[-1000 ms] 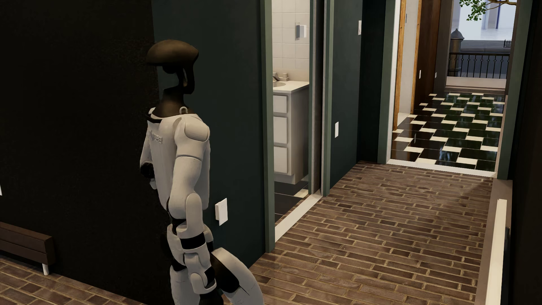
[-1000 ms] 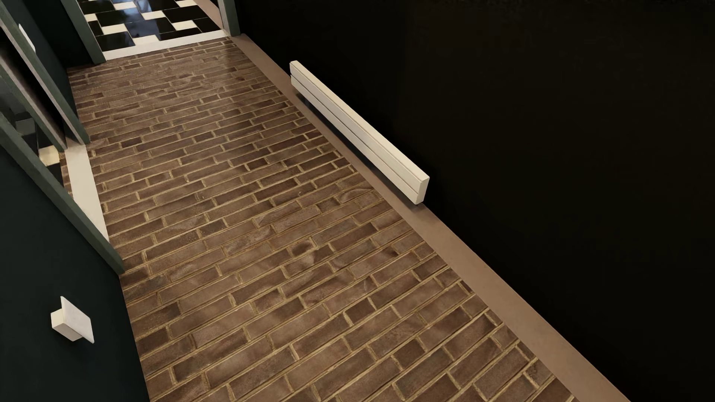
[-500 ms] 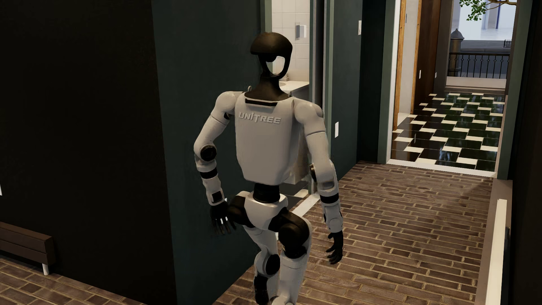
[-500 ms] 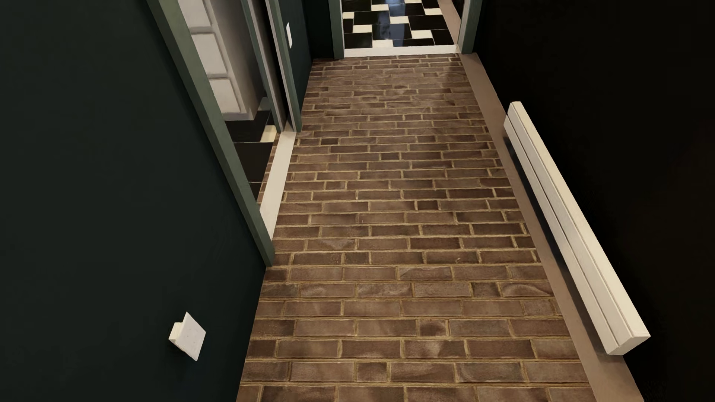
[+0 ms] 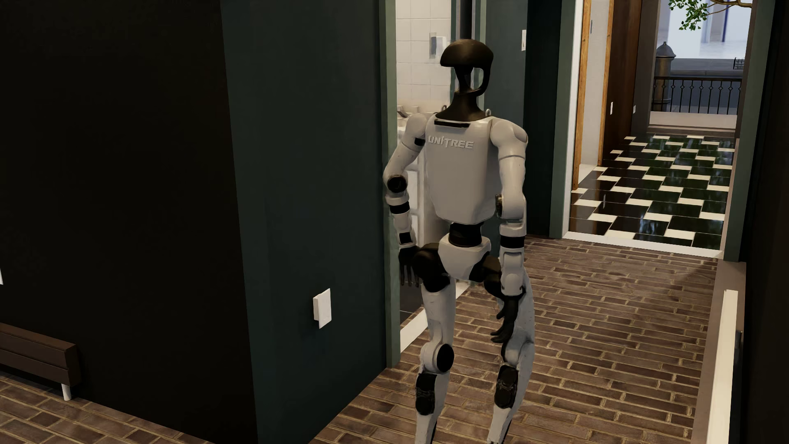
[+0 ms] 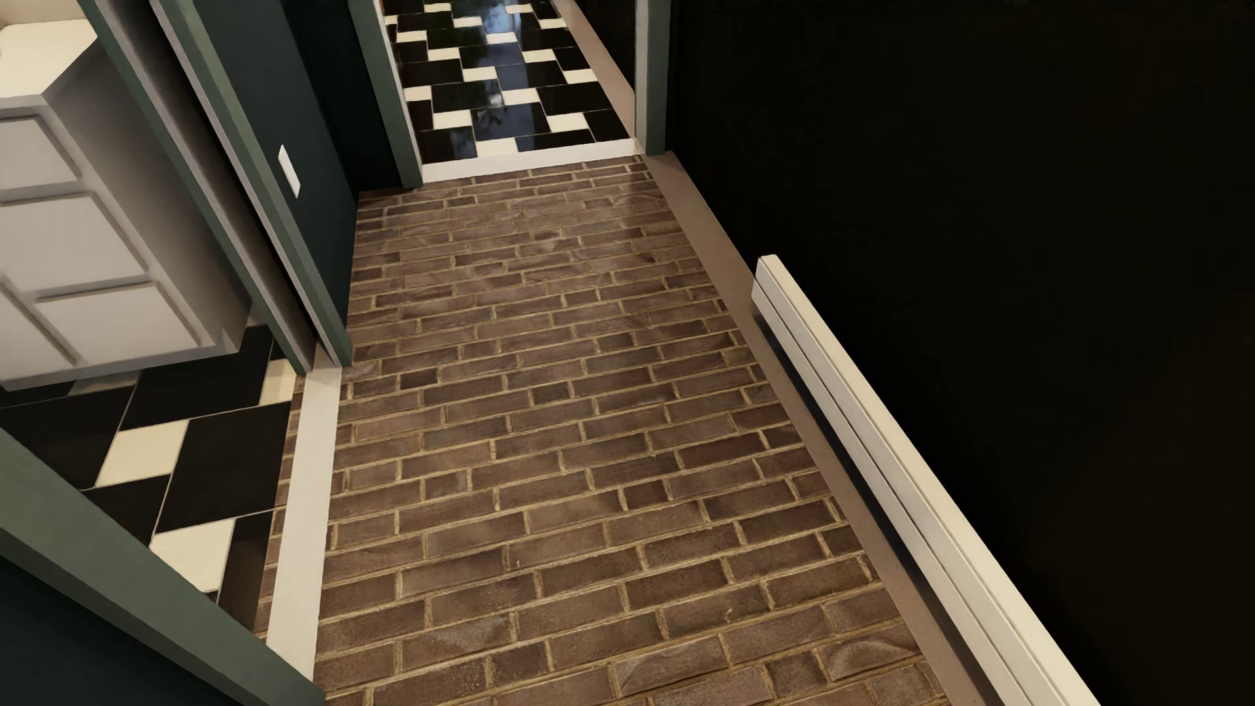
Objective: Walk around the corner
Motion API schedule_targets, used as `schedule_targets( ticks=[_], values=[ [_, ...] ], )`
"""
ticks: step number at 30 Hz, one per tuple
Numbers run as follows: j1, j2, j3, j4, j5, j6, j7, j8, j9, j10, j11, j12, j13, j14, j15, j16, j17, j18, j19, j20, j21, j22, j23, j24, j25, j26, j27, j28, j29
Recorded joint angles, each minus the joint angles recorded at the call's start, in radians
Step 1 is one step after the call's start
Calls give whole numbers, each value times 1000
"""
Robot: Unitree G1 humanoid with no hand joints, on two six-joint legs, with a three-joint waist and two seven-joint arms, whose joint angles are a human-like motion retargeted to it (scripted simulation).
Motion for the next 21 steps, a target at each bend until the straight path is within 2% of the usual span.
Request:
schedule_targets(
  ticks=[2,3,4,6,7,8,9,10,11,13,14,16,18,19,21],
  values=[
    [80,-21,-18,15,31,17,0,0,19,-7,-323,-37,-7,-17,144,5,10,0,0,204,17,-122,-6,0,0,0,0,0,0],
    [112,-22,-20,17,38,18,0,0,20,-8,-473,-55,-8,-19,238,8,13,0,0,265,-8,-179,-27,0,0,0,0,0,0],
    [156,-2,-22,25,43,22,0,0,27,-10,-574,-69,-8,-14,279,11,14,0,0,299,-39,-227,-50,0,0,0,0,0,0],
    [239,-12,-14,48,50,36,0,0,34,-17,-541,-64,-28,20,245,9,1,0,0,317,-85,-293,-79,0,0,0,0,0,0],
    [265,-22,-21,66,57,47,0,0,25,-24,-488,-42,-45,69,276,1,-7,0,0,309,-108,-295,-78,0,0,0,0,0,0],
    [280,-16,-31,96,72,70,0,0,17,-15,-437,-16,-65,161,269,-17,-18,0,0,280,-128,-260,-66,0,0,0,0,0,0],
    [250,19,-37,118,84,88,0,0,7,47,-415,3,-86,303,225,-40,-29,0,0,218,-156,-193,-50,0,0,0,0,0,0],
    [144,66,-43,135,95,101,0,0,-2,195,-425,6,-109,452,177,-61,-35,0,0,124,-197,-117,-40,0,0,0,0,0,0],
    [-16,86,-29,134,104,110,0,0,-22,397,-441,1,-131,532,140,-69,-38,0,0,26,-240,-61,-49,0,0,0,0,0,0],
    [-272,160,74,115,122,103,0,0,-29,682,-496,37,-167,542,107,-62,-52,0,0,-68,-291,-31,-105,0,0,0,0,0,0],
    [-357,225,120,99,120,88,0,0,-29,699,-539,77,-182,533,113,-54,-58,0,0,-83,-315,-32,-136,0,0,0,0,0,0],
    [-475,322,180,72,117,74,0,0,-23,527,-571,142,-195,547,108,-47,-66,0,0,-120,-412,-18,-206,0,0,0,0,0,0],
    [-493,412,208,46,125,79,0,0,15,225,-572,163,-199,619,54,-59,-70,0,0,-198,-491,20,-269,0,0,0,0,0,0],
    [-490,464,205,41,135,81,0,0,23,100,-580,168,-193,569,29,-63,-72,0,0,-227,-498,30,-288,0,0,0,0,0,0],
    [-496,548,208,53,149,76,0,0,16,13,-587,185,-164,246,-15,-63,-65,0,0,-206,-446,20,-284,0,0,0,0,0,0]
  ],
)
